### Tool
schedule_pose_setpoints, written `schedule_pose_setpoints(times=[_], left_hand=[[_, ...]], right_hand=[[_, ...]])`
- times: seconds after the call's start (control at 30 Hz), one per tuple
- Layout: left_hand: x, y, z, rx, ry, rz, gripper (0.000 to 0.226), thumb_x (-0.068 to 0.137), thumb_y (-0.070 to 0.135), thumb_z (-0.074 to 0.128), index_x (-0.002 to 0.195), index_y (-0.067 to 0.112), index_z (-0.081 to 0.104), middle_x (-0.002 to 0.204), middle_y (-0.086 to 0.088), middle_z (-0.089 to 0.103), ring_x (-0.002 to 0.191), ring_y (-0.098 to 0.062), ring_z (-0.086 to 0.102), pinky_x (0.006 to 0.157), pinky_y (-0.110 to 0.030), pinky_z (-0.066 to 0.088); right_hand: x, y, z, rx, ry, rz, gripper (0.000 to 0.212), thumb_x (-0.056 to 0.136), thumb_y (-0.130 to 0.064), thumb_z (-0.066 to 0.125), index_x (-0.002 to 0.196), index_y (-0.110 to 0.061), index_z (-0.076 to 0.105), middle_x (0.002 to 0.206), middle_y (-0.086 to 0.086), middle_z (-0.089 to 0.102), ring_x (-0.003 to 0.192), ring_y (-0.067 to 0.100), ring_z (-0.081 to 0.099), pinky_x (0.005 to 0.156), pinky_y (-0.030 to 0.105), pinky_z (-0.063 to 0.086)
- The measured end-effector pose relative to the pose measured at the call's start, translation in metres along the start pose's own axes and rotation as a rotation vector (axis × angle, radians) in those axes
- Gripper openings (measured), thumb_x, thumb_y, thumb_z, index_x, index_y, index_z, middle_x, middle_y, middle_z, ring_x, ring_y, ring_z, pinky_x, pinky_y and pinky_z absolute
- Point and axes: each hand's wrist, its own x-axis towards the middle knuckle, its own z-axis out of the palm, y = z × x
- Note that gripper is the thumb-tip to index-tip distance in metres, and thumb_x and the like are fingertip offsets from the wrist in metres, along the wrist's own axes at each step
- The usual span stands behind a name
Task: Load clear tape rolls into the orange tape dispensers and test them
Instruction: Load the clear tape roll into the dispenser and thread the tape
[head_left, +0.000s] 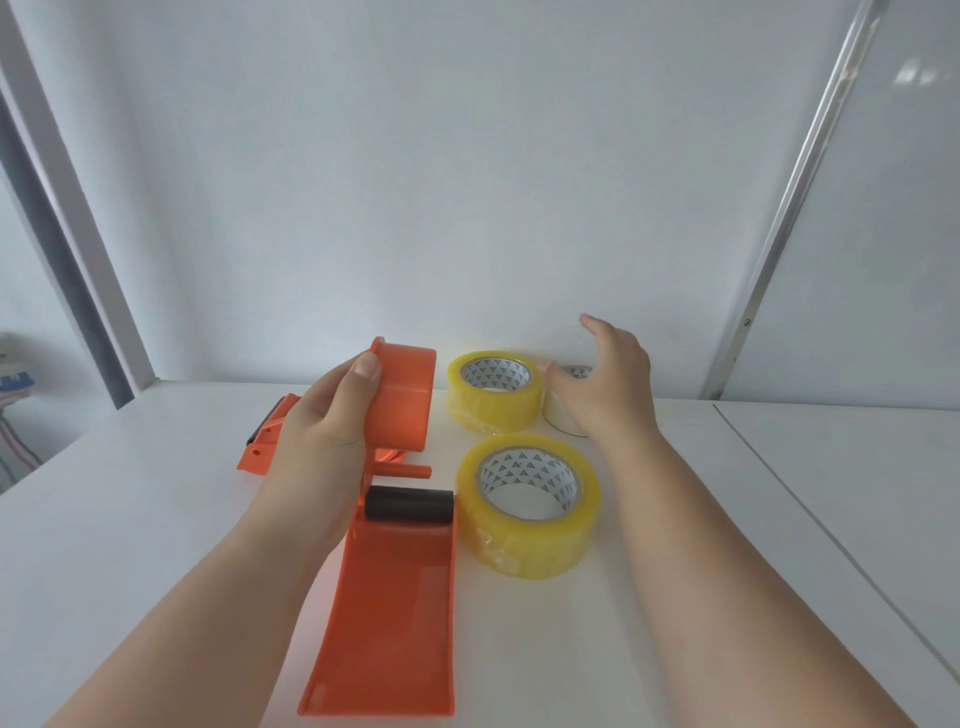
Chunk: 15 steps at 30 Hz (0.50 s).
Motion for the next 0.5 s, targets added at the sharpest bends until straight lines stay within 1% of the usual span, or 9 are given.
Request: schedule_pose_setpoints(times=[0.07,0.13,0.2,0.23,0.27,0.33,0.37,0.43,0.5], left_hand=[[0.000,0.001,0.001,-0.016,0.034,-0.019,0.035,0.095,0.042,0.047,0.075,0.040,0.076,0.090,-0.009,0.074,0.099,-0.043,0.066,0.075,-0.047,0.057],[-0.001,0.000,0.000,-0.029,0.072,-0.035,0.031,0.095,0.042,0.048,0.081,0.035,0.075,0.091,-0.011,0.073,0.099,-0.042,0.066,0.075,-0.047,0.057],[-0.001,0.000,-0.001,-0.021,0.086,-0.038,0.027,0.094,0.043,0.048,0.088,0.030,0.071,0.089,-0.010,0.075,0.094,-0.037,0.069,0.076,-0.047,0.057],[-0.001,0.000,-0.001,-0.014,0.085,-0.037,0.026,0.095,0.043,0.048,0.089,0.030,0.070,0.086,-0.007,0.075,0.090,-0.034,0.071,0.077,-0.048,0.057],[-0.001,0.000,-0.001,-0.008,0.084,-0.036,0.026,0.095,0.043,0.048,0.087,0.031,0.070,0.082,-0.004,0.075,0.086,-0.029,0.071,0.078,-0.049,0.057],[-0.003,0.002,0.000,-0.001,0.083,-0.035,0.029,0.095,0.043,0.047,0.081,0.034,0.071,0.076,0.003,0.075,0.081,-0.024,0.071,0.076,-0.047,0.057],[-0.003,0.002,-0.001,0.003,0.085,-0.035,0.032,0.095,0.043,0.047,0.077,0.037,0.073,0.074,0.004,0.075,0.081,-0.023,0.071,0.075,-0.046,0.058],[-0.004,0.002,-0.001,0.007,0.079,-0.035,0.036,0.095,0.043,0.047,0.071,0.044,0.074,0.074,0.006,0.074,0.082,-0.024,0.071,0.077,-0.048,0.058],[-0.006,0.003,-0.002,0.019,0.076,-0.028,0.037,0.095,0.042,0.047,0.071,0.045,0.074,0.073,0.008,0.074,0.079,-0.019,0.070,0.082,-0.053,0.056]], right_hand=[[-0.004,-0.011,-0.006,0.036,-0.043,-0.009,0.061,0.083,-0.039,0.067,0.138,-0.025,0.043,0.135,-0.002,0.048,0.129,0.017,0.038,0.101,0.030,0.035],[-0.011,-0.022,-0.010,0.065,-0.157,-0.001,0.051,0.084,-0.038,0.066,0.131,-0.028,0.050,0.124,-0.007,0.056,0.115,0.013,0.050,0.093,0.027,0.041],[-0.019,-0.032,-0.012,0.099,-0.305,0.006,0.042,0.085,-0.038,0.065,0.125,-0.030,0.055,0.112,-0.010,0.063,0.102,0.007,0.057,0.078,0.023,0.047],[-0.024,-0.037,-0.014,0.093,-0.374,0.000,0.039,0.085,-0.038,0.065,0.123,-0.030,0.056,0.108,-0.011,0.064,0.100,0.007,0.059,0.073,0.021,0.046],[-0.027,-0.041,-0.014,0.067,-0.436,-0.011,0.038,0.085,-0.038,0.065,0.122,-0.031,0.057,0.106,-0.012,0.064,0.100,0.007,0.060,0.072,0.020,0.045],[-0.035,-0.050,-0.016,0.028,-0.539,-0.025,0.039,0.084,-0.038,0.066,0.122,-0.032,0.058,0.105,-0.013,0.063,0.099,0.009,0.061,0.074,0.021,0.046],[-0.039,-0.054,-0.016,0.025,-0.575,-0.030,0.039,0.084,-0.038,0.066,0.122,-0.032,0.058,0.103,-0.013,0.063,0.098,0.009,0.062,0.076,0.023,0.048],[-0.046,-0.061,-0.016,0.028,-0.601,-0.052,0.039,0.084,-0.038,0.066,0.121,-0.032,0.059,0.100,-0.015,0.063,0.098,0.009,0.061,0.085,0.028,0.048],[-0.054,-0.066,-0.014,0.050,-0.600,-0.081,0.038,0.084,-0.039,0.065,0.121,-0.033,0.059,0.100,-0.016,0.064,0.098,0.006,0.061,0.088,0.028,0.047]])
